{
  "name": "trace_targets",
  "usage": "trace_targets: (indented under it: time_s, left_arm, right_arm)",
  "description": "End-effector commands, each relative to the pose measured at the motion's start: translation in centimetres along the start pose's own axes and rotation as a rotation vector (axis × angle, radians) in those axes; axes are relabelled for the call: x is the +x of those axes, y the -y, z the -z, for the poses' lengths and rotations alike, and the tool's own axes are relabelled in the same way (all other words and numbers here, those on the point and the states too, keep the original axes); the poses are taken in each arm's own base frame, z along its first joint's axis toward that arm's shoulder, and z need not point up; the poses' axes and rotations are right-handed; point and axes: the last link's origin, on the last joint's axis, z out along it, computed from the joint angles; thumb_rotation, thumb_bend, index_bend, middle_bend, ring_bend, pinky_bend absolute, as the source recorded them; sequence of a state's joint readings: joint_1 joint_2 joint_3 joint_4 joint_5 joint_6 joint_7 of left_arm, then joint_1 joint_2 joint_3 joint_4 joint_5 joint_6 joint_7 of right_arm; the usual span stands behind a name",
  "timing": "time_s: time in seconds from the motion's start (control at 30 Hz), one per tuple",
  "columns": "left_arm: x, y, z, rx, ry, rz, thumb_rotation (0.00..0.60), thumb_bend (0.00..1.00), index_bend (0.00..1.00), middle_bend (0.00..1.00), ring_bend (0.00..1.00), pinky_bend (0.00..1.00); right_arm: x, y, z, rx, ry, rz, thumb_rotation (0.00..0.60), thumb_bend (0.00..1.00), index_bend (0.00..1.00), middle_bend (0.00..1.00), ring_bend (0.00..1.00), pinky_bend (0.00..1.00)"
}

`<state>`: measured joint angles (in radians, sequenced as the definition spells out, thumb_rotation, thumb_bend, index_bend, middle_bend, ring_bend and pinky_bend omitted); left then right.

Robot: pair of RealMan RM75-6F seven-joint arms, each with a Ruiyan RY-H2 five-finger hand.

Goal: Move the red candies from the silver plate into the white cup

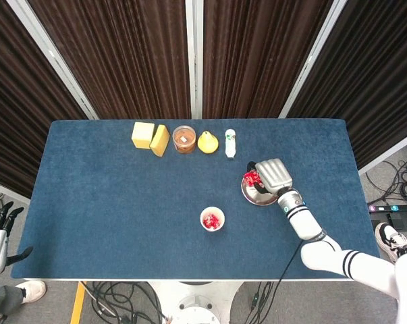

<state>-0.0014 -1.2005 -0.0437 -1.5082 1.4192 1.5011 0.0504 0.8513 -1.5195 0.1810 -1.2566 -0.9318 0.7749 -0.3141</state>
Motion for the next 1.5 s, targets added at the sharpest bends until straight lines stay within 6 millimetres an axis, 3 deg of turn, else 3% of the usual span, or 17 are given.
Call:
trace_targets:
  time_s: [0.03, 0.33, 0.6, 0.9, 1.5]
  left_arm:
    - [0.0, 0.0, 0.0, 0.002, -0.001, -0.001, 0.6, 0.0, 0.22, 0.17, 0.14, 0.16]
    - [-0.1, 0.1, 0.0, 0.006, 0.004, -0.003, 0.6, 0.0, 0.22, 0.17, 0.14, 0.16]
    - [-0.2, 0.1, -0.1, 0.005, 0.009, -0.004, 0.6, 0.0, 0.22, 0.17, 0.14, 0.16]
    - [-0.2, 0.1, 0.0, 0.012, 0.01, -0.004, 0.6, 0.0, 0.22, 0.17, 0.14, 0.16]
    - [-0.2, 0.6, 0.3, 0.021, 0.009, 0.003, 0.6, 0.0, 0.22, 0.17, 0.14, 0.16]
  right_arm:
    - [-1.8, 0.0, -1.6, -0.042, 0.064, 0.027, 0.6, 0.3, 0.36, 0.98, 1.0, 1.0]
    - [-3.0, 0.3, -3.2, -0.074, 0.098, 0.052, 0.6, 0.3, 0.36, 0.98, 1.0, 1.0]
    - [-3.5, 0.1, -3.1, -0.077, 0.115, 0.051, 0.6, 0.3, 0.37, 0.98, 1.0, 1.0]
    - [-3.7, 1.2, -2.8, -0.033, 0.126, 0.047, 0.6, 0.3, 0.39, 0.98, 1.0, 1.0]
    - [-4.5, 1.4, -3.7, -0.053, 0.102, 0.073, 0.6, 0.28, 0.45, 0.98, 1.0, 1.0]
